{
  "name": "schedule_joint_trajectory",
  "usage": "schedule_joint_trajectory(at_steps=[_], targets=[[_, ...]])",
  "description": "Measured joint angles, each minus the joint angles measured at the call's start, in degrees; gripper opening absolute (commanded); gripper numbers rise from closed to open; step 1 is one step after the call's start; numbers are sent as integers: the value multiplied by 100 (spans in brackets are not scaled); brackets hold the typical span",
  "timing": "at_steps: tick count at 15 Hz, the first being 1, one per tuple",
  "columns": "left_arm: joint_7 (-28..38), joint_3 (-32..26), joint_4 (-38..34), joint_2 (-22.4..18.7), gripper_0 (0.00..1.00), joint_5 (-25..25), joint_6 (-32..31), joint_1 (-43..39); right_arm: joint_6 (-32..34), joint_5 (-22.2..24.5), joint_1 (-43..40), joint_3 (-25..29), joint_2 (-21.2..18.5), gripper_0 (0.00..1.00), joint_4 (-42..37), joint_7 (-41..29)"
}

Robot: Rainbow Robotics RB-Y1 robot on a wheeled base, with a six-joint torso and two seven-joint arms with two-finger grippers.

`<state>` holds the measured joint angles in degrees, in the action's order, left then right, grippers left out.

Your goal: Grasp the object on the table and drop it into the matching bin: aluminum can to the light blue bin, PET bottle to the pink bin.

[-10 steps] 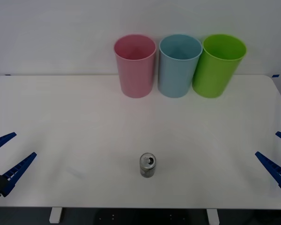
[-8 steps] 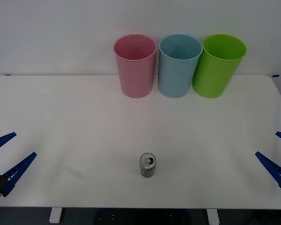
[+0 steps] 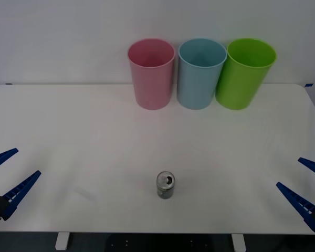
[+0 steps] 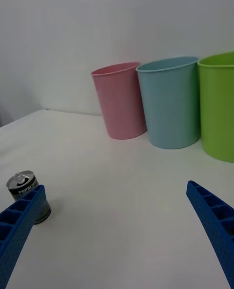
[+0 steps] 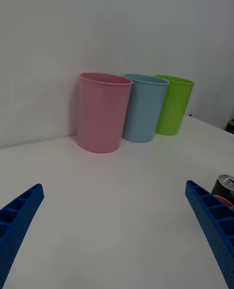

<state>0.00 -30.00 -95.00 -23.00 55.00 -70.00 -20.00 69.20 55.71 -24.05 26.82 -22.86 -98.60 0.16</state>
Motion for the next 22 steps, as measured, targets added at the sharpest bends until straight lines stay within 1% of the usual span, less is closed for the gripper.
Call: schedule_joint_trajectory(at_steps=[6,10,13,15,17,22], targets=[[0,0,0,0,100,0,0,0,162,0,-131,-608,-216,100,-1,177],[0,0,0,0,100,0,0,0,101,65,-134,-1122,-305,100,-1,553],[0,0,0,0,100,0,0,0,-281,105,-142,-1535,-355,100,-1,1248],[0,0,0,0,100,0,0,0,-608,106,-143,-1899,-404,100,-1,1543],[0,0,0,0,100,0,0,0,-941,106,-98,-2341,-436,100,75,1666],[0,0,0,0,100,0,0,0,-1236,21,494,-3114,-371,100,802,1938]])
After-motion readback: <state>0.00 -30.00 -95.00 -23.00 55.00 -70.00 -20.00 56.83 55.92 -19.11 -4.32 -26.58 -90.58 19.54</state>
